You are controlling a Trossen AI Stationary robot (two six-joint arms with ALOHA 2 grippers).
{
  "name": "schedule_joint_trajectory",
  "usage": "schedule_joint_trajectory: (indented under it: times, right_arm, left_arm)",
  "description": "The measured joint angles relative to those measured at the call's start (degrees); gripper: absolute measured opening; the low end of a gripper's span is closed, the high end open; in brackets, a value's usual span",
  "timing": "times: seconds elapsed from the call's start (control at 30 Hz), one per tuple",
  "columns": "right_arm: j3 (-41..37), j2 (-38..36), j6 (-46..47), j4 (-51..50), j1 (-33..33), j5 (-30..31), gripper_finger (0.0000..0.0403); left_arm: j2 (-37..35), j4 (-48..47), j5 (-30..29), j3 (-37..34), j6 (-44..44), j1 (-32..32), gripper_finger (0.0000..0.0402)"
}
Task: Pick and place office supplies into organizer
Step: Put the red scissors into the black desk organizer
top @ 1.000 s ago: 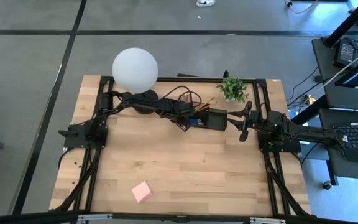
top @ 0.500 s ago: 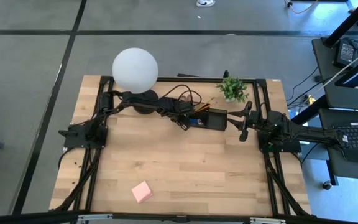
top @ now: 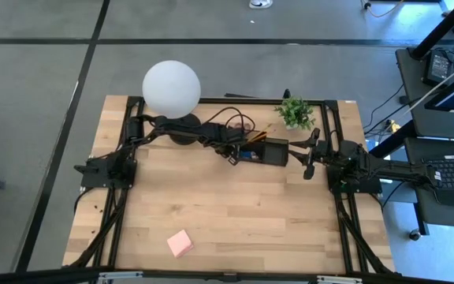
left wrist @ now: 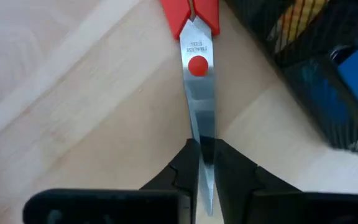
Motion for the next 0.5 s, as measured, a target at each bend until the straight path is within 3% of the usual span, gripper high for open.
schedule_joint_trajectory:
  times: [0.5]
  right_arm:
    - [0.0,0.0,-0.2,-0.3,0.0,0.0,0.0145]
  left_arm:
    - [-4.4,-15.6,2.1,-0.6,-0.4,-4.2,0.0028]
